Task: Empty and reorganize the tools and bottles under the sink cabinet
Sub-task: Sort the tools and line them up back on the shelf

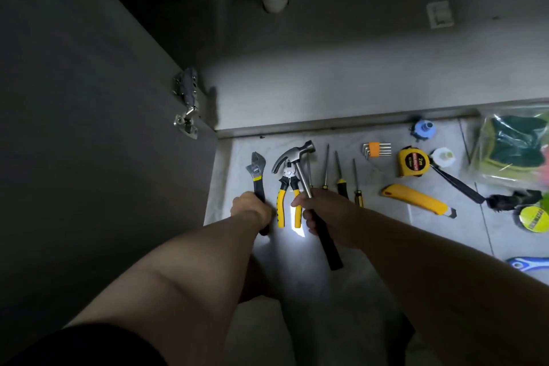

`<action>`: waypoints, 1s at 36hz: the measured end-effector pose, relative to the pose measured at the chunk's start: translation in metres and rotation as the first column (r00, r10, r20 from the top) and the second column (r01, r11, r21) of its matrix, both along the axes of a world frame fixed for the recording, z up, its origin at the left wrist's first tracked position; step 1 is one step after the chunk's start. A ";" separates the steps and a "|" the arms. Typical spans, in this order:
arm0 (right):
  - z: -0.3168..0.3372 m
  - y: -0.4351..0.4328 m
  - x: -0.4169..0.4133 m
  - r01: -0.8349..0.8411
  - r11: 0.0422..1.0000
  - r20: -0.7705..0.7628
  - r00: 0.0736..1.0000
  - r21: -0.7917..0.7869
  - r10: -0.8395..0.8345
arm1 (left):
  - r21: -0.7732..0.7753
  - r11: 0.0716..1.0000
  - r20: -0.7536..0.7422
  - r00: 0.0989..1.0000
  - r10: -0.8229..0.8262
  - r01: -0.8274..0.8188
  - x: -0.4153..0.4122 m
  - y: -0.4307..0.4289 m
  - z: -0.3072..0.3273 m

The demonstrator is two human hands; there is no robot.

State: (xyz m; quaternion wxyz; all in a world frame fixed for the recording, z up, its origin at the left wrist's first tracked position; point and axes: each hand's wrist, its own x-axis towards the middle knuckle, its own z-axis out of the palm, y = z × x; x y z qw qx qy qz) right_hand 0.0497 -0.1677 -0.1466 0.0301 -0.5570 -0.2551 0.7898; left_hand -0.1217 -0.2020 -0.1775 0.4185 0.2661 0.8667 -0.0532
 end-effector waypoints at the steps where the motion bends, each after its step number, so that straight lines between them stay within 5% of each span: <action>1: 0.004 0.000 -0.001 0.007 1.000 -0.001 1.000 -0.018 -0.007 | -0.002 0.999 0.044 0.999 0.033 -0.033 0.000 -0.001 0.004; 9: 0.058 0.006 0.011 0.037 0.999 0.005 0.999 -0.018 -0.036 | -0.131 0.980 0.264 0.947 0.183 -0.153 0.014 0.009 0.082; 18: 0.178 0.026 0.051 0.120 0.962 0.057 0.989 0.247 -0.138 | 0.067 0.902 0.592 0.744 0.309 -0.427 0.051 0.008 0.211; 23: 0.247 0.030 0.052 0.296 0.872 -0.064 0.953 0.390 -0.295 | 0.205 0.796 0.878 0.467 0.109 -0.570 0.073 -0.003 0.275; 30: 0.312 0.020 0.052 0.248 0.794 -0.114 0.968 0.555 -0.223 | 0.337 0.803 0.939 0.234 -0.251 -0.491 0.091 -0.022 0.333; 33: 0.328 0.019 0.043 0.260 0.785 -0.159 0.966 0.562 -0.205 | 0.398 0.782 0.917 0.228 -0.328 -0.479 0.092 -0.025 0.349; 36: 0.339 0.022 0.034 0.214 0.790 -0.165 0.976 0.575 -0.144 | 0.543 0.713 0.836 0.368 -0.408 -0.443 0.090 -0.020 0.357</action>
